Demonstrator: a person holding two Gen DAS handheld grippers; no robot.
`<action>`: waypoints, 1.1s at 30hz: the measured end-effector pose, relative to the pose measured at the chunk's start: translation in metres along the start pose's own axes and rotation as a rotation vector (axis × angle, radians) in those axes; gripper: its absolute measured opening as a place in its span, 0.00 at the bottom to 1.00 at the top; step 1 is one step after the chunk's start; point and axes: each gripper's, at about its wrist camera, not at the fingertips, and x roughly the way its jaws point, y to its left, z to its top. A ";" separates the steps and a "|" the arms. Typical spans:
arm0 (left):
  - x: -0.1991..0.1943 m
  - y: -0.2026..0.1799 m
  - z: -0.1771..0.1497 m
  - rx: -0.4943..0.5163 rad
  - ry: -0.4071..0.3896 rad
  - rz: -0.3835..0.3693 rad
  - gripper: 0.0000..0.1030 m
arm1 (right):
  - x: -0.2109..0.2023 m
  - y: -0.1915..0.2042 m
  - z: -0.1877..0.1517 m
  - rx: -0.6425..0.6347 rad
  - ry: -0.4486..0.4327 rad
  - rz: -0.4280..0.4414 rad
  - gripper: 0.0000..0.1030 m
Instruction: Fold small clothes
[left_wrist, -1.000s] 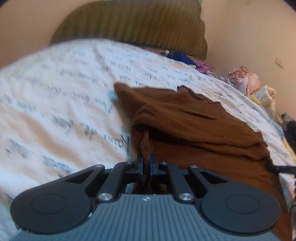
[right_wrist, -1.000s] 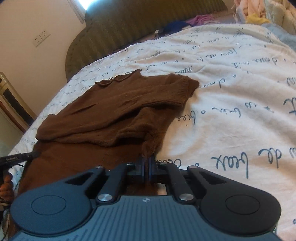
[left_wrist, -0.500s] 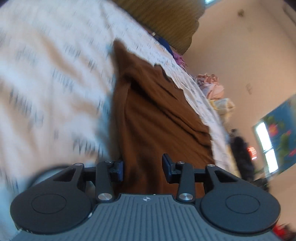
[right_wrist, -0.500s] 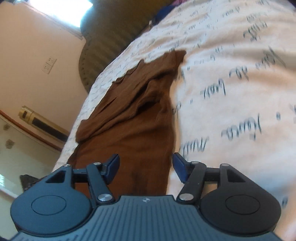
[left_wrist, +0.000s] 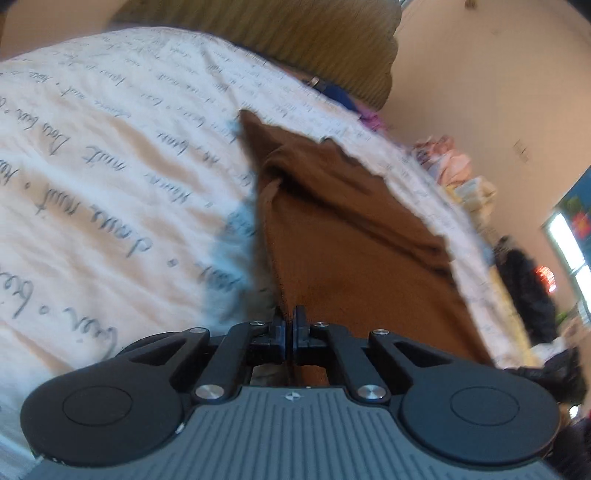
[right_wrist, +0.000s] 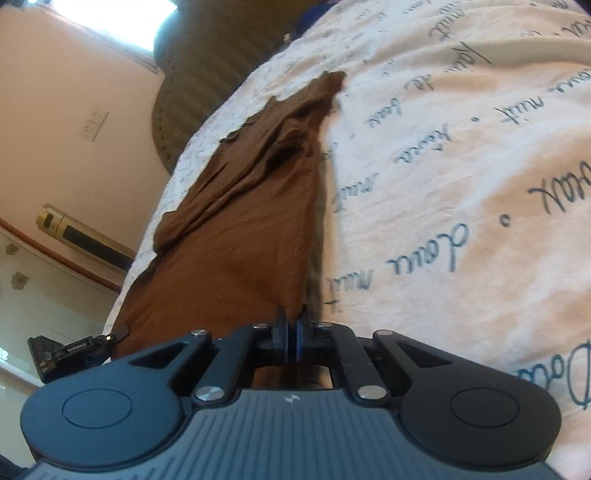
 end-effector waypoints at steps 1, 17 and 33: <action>0.009 0.008 -0.005 -0.022 0.041 -0.004 0.04 | 0.005 -0.007 -0.001 0.022 0.017 0.015 0.03; -0.006 0.001 -0.067 -0.196 0.157 -0.242 0.07 | 0.004 0.008 -0.046 0.077 0.199 0.199 0.02; -0.047 0.002 -0.083 -0.094 0.136 -0.244 0.77 | -0.031 0.002 -0.059 0.069 0.189 0.205 0.43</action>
